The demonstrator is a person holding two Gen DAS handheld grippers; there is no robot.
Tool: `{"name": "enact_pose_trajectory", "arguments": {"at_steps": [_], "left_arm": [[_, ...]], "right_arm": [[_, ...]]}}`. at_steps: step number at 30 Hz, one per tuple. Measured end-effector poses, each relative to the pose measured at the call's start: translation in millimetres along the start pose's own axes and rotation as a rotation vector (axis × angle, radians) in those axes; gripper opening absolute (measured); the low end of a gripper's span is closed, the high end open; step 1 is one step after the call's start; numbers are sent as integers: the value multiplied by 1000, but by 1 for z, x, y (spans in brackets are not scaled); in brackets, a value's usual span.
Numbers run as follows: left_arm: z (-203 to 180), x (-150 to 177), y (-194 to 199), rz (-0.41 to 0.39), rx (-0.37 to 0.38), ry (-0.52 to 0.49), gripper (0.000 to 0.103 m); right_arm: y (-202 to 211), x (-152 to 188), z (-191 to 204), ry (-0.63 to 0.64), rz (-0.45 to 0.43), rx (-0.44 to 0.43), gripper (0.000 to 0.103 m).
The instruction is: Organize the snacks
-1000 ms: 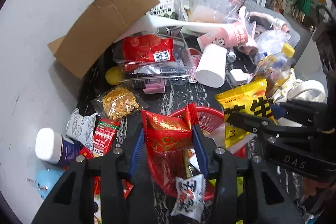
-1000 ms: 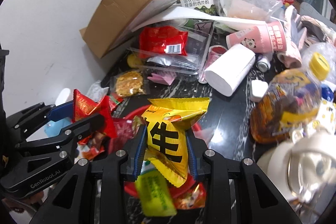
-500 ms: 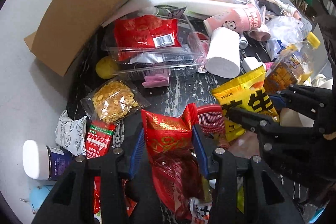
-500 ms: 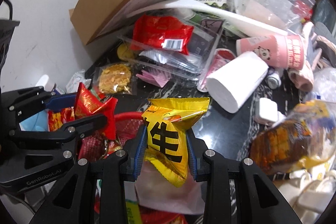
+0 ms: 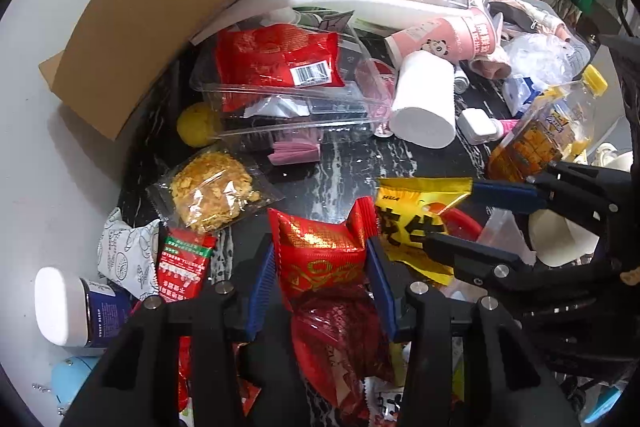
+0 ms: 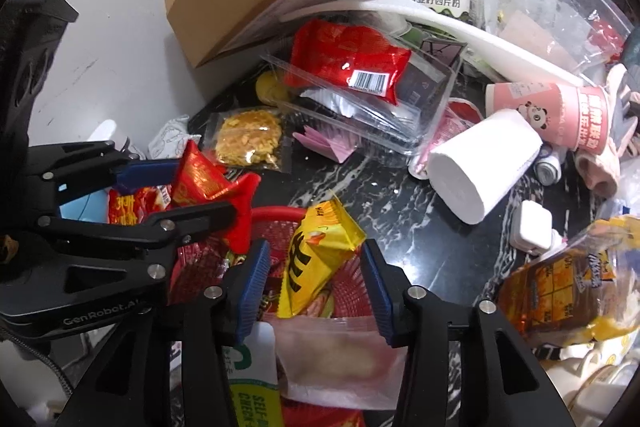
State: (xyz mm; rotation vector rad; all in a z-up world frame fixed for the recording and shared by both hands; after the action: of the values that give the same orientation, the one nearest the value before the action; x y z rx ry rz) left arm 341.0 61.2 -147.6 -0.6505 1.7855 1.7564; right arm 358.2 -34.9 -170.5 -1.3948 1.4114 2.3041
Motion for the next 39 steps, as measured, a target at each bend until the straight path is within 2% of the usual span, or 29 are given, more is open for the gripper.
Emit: {"name": "enact_pose_trajectory", "arguments": {"at_steps": [2,9,12,18,20,31,39], "left_arm": [[-3,1,0,9,10,-1,43],[-13,4,3,28,40,-2,43],[-21,5,3,48,58,-14,43],[-33,11,1,94,65,-38,46],[-35,10,4,88,64,-43,51],[-42,-7,35,33,46,-63,51],[-49,-21,78,-32,23,-60,51]], "right_arm": [[5,-1,-3,3,-7,23,53],[27,-5,-11,-7,-14,76,55],[39,-4,-14,-16,-23,96,60],[56,-1,-17,-37,-31,121,60],[61,0,-18,-46,-33,129,60],[92,-3,-16,-77,-63,148,60],[128,-10,-7,-86,-113,160,60]]}}
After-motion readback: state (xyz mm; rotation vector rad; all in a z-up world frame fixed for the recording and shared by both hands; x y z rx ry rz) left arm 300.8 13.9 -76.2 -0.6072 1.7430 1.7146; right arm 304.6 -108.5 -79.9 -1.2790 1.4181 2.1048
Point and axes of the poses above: each gripper's, at about its wrist camera, not at the fingertips, and y roughly against the way its jaws point, z to its left, x to its underside, the point moved 8 cm from there along -y, roughly the way its jaws point, and after that the axes turned 13 degrees about -z, right-handed, at the moved point
